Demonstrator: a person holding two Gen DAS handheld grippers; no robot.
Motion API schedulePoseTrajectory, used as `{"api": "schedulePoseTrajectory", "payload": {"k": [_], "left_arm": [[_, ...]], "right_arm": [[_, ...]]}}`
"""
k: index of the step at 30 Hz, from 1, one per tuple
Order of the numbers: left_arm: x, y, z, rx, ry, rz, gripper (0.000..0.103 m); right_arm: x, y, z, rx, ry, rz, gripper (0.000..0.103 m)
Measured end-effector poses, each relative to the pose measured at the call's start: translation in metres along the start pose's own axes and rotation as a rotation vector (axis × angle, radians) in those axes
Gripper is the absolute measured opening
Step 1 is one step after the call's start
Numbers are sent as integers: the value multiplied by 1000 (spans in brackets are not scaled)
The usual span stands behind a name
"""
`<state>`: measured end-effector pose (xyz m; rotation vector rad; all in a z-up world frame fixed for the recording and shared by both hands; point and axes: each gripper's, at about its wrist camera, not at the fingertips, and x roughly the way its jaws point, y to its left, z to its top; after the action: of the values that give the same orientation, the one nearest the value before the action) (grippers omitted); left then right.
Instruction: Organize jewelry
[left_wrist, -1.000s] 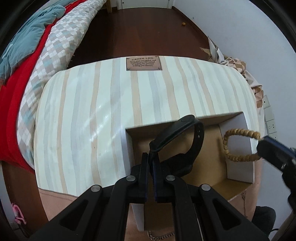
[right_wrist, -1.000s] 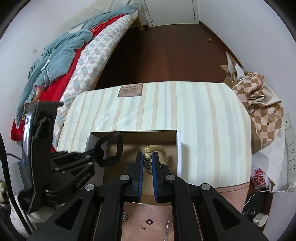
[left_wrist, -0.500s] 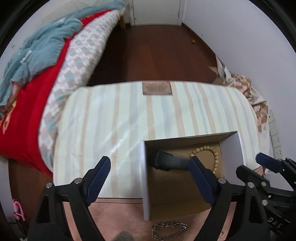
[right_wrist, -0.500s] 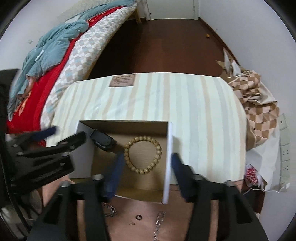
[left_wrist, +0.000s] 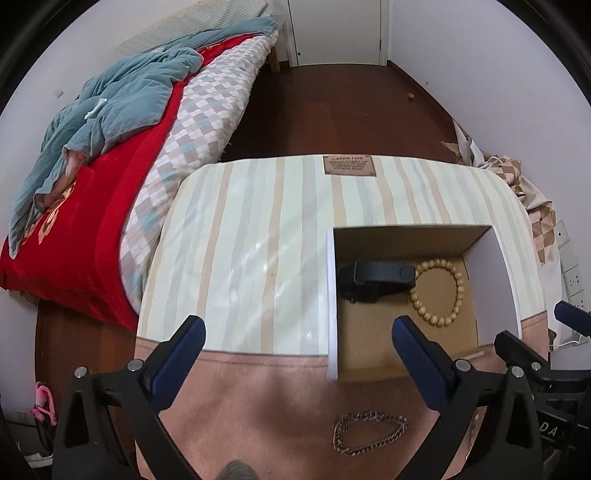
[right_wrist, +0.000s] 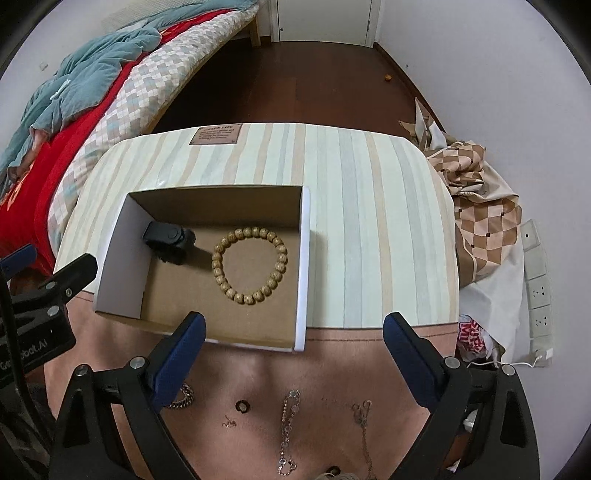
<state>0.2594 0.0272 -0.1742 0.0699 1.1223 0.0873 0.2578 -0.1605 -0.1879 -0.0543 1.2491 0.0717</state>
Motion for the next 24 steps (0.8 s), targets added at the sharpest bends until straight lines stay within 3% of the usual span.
{"api": "schedulePoseTrajectory", "payload": {"k": [9,24], "left_arm": [[-31,3,-16,-1,-62,19,103],[-111,17,-49,-52,-215,27,103]], "right_arm": [[-24,8,-13,3,-41,-17,98],[-122,14,-43,6,-229,-72,98]]}}
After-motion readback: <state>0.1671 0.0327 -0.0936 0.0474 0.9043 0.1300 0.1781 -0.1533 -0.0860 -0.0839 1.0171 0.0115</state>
